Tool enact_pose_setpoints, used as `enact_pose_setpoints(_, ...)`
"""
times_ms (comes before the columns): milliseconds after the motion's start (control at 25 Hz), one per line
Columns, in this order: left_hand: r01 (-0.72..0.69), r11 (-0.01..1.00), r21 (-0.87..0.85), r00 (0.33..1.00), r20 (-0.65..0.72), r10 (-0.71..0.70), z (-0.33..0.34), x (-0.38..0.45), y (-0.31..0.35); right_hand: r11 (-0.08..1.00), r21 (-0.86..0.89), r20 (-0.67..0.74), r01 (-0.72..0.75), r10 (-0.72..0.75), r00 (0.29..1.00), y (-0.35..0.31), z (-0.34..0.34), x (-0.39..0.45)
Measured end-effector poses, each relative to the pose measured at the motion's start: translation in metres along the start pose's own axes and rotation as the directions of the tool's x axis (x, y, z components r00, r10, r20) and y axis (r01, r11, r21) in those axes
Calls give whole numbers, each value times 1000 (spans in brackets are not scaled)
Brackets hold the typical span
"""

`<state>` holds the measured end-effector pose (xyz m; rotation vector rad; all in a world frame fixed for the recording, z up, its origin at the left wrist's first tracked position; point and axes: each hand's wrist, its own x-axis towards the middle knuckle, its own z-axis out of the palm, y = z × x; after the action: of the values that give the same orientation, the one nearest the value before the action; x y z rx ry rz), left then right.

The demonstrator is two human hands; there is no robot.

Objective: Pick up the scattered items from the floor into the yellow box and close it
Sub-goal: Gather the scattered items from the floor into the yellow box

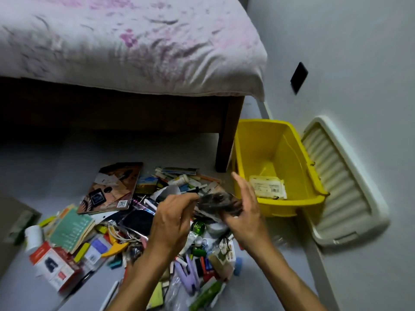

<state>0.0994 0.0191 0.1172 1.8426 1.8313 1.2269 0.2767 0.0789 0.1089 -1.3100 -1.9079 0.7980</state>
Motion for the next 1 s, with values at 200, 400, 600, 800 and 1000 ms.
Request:
enact_pose_setpoints(200, 95, 980, -175, 992, -66, -107, 3, 20, 33, 986, -85, -399, 142, -165, 902, 0, -62, 15)
enact_pose_setpoints(400, 357, 929, -95, 933, -10, -359, 7, -5, 7, 922, -245, -111, -300, 281, 953, 17, -90, 53)
enact_pose_setpoints(600, 567, 822, 57, 817, 91, -570, 4, -49, -44, 934, -293, 38, -204, 225, 974, 24, -28, 0)
enact_pose_setpoints(800, 739, 657, 148, 656, 66, -752, 2, -78, -108, 953, -302, 449, -20, 161, 879, 28, 66, -18)
enact_pose_setpoints(1000, 883, 470, 16, 469, 22, -883, 14, -84, -161, 945, -324, 555, -29, 215, 803, 43, 164, 2)
